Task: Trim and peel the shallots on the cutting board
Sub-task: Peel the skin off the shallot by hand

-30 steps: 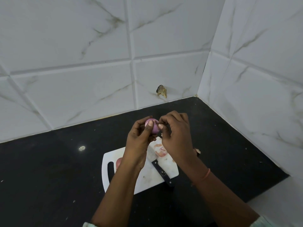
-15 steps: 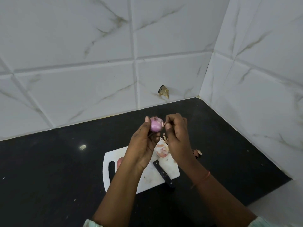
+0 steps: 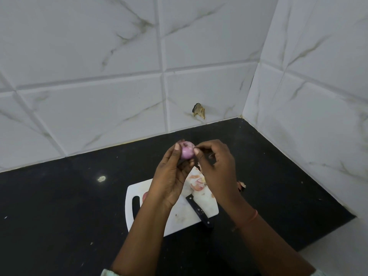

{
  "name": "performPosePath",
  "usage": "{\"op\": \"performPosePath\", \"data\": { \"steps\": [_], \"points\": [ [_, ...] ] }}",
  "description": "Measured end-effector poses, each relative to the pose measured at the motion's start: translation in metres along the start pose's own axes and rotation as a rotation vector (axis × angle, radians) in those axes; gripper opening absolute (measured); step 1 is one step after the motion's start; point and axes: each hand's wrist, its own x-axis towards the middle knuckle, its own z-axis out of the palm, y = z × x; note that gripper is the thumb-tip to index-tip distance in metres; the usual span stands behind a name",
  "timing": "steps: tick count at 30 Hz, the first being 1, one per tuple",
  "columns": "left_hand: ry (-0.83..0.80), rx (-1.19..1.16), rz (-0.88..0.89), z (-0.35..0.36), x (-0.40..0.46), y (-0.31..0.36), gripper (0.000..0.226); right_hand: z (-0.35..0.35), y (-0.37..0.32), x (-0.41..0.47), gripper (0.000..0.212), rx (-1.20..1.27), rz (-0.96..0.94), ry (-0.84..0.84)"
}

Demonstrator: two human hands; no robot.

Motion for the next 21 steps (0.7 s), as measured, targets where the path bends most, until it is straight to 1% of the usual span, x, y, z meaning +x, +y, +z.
{"op": "performPosePath", "data": {
  "steps": [2,5,7,10,13,17,18,21],
  "points": [
    [-0.002,-0.016,0.000,0.000,-0.001,0.000,0.051,0.000,0.001,0.001,0.005,0.008,0.053,-0.004],
    [-0.011,-0.033,-0.012,0.000,-0.002,0.001,0.033,0.000,0.003,0.001,0.004,0.048,0.114,-0.003],
    [-0.004,-0.049,-0.027,0.000,-0.002,0.003,0.027,-0.002,0.004,0.000,0.004,0.086,0.179,0.007],
    [0.004,-0.076,-0.062,0.000,-0.001,0.005,0.028,-0.006,0.003,0.000,0.006,0.119,0.274,0.035],
    [0.013,-0.089,-0.076,0.000,0.000,0.005,0.030,-0.011,0.004,0.003,0.014,0.141,0.319,0.074],
    [0.008,-0.065,-0.061,0.000,0.000,0.003,0.025,-0.015,0.007,0.005,0.015,0.003,0.212,0.103],
    [0.005,-0.059,-0.054,0.000,0.000,0.002,0.024,-0.016,0.007,0.006,0.017,-0.002,0.185,0.095],
    [-0.006,-0.034,-0.025,0.000,0.000,0.001,0.025,-0.014,0.003,0.005,0.022,-0.013,0.028,0.021]
  ]
}}
